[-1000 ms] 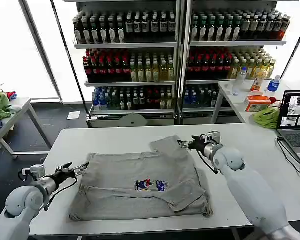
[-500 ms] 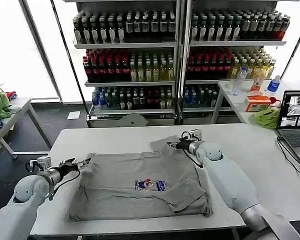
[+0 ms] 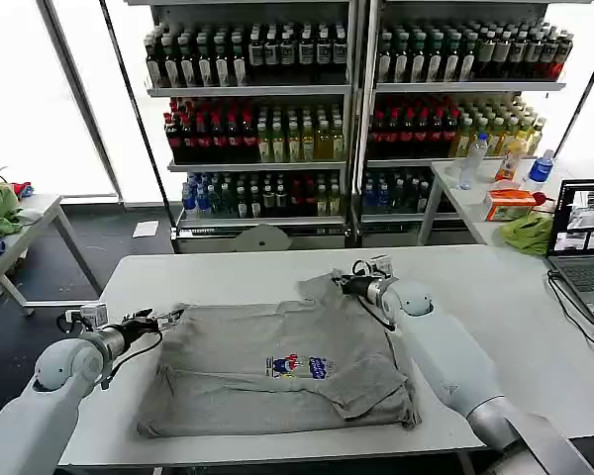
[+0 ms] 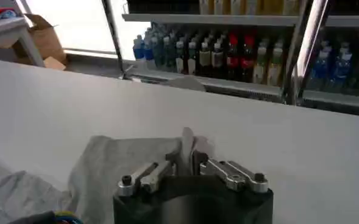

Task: Fold and organize the clothes.

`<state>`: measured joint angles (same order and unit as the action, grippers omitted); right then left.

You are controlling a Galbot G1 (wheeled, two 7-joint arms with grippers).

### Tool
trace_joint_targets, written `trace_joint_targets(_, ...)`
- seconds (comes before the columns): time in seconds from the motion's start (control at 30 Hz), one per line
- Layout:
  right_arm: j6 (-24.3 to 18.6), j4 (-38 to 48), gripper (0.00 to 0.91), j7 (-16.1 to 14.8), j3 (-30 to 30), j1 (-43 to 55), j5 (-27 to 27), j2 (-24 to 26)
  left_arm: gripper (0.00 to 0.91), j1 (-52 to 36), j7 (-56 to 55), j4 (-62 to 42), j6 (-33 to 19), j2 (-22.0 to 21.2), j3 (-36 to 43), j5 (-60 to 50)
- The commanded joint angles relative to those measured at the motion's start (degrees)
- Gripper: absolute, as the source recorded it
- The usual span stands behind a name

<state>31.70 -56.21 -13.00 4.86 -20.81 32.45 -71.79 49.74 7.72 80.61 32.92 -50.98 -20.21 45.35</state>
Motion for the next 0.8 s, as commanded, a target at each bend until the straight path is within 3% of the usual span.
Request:
trace_joint_targets(0.03, 0.2, -1.0, 0.0, -0.1, 0.4, 0.2, 0.3, 0.4, 0.907, -2.9, 0.0, -2.5, 0.0, -0.2, 2.1, -0.1)
trace_joint_targets(0.13, 0.2, -1.3, 0.0, 0.0, 0.3, 0.1, 0.4, 1.0, 0.877, -3.6, 0.1, -3.3, 0.0, -0.4, 2.8, -0.1)
trace_joint_targets(0.27, 0.2, -0.8, 0.0, 0.0, 0.8, 0.5, 0.2, 1.2, 0.574, -4.6, 0.2, -4.0, 0.0, -1.2, 4.1, -0.3)
trace_joint_targets(0.3, 0.2, -0.8, 0.0, 0.0, 0.8, 0.5, 0.3, 1.2, 0.292, -4.9, 0.2, -4.3, 0.0, -1.3, 4.5, -0.4)
trace_joint_targets(0.37, 0.2, -1.0, 0.0, 0.0, 0.9, 0.6, 0.3, 1.3, 0.121, -5.2, 0.3, -4.5, 0.1, -1.6, 5.1, -0.6)
trace_joint_targets(0.5, 0.2, -0.8, 0.0, 0.0, 0.9, 0.8, 0.5, 1.5, 0.02, -4.6, 0.3, -4.0, 0.1, -1.4, 6.3, -0.9)
trace_joint_targets(0.8, 0.1, -0.1, 0.0, 0.0, 1.7, 1.6, 0.9, 1.0, 0.01, -2.9, 1.8, -3.5, 0.1, -1.5, 6.7, -2.9)
